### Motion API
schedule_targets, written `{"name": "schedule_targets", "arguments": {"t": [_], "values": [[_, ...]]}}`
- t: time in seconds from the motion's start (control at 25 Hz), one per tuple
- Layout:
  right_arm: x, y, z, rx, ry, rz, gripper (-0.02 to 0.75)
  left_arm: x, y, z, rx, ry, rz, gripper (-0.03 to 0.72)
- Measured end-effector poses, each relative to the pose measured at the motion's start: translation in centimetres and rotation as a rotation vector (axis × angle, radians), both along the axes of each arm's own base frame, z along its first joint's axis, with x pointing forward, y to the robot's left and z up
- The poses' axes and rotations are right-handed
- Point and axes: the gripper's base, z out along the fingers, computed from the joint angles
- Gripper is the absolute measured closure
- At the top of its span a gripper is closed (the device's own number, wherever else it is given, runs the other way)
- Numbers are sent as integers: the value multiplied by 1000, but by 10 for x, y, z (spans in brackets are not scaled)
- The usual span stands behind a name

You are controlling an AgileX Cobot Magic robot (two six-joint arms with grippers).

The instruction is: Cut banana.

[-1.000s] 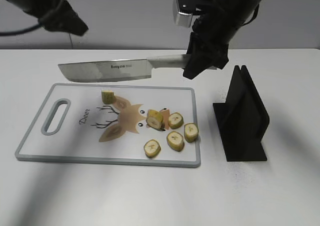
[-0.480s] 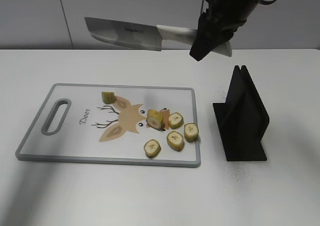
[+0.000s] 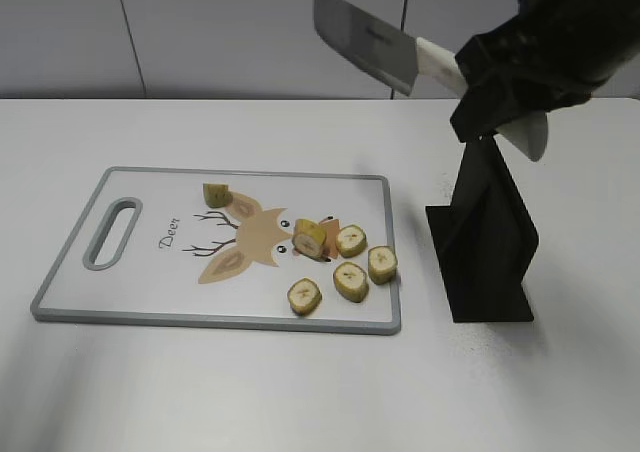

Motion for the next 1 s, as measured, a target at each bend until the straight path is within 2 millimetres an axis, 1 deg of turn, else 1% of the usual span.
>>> {"name": "schedule_targets", "arguments": {"t": [0.16,0.2,0.4,0.44,0.56,0.64,0.8,0.84,1.0], "values": [[-22,-16,-1,3,-2,-148,578,-33,1,-8,-29,-18,-2,129],[-27,-21,-3,-18,-3,-175,578,-41,1,-12,-37,-20,-1,129],[-48,-41,-2,-56,-27,-336,578,-84,4,-25,-66,-64,11,129],[-52,-44,-2,-57,-33,-360,578,-94,5,-30,-72,-76,15,129],[-62,-49,-6,-39,-30,-400,578,-116,7,-44,-112,-95,43,131],[-66,-50,-13,-40,-13,-414,578,-131,8,-57,-138,-101,61,131],[-69,-51,-28,-44,19,-426,578,-157,10,-75,-155,-124,68,131],[-70,-51,-31,-43,19,-427,578,-166,11,-78,-158,-145,66,132],[-68,-51,-38,-40,16,-429,578,-189,12,-91,-165,-193,61,133]]}}
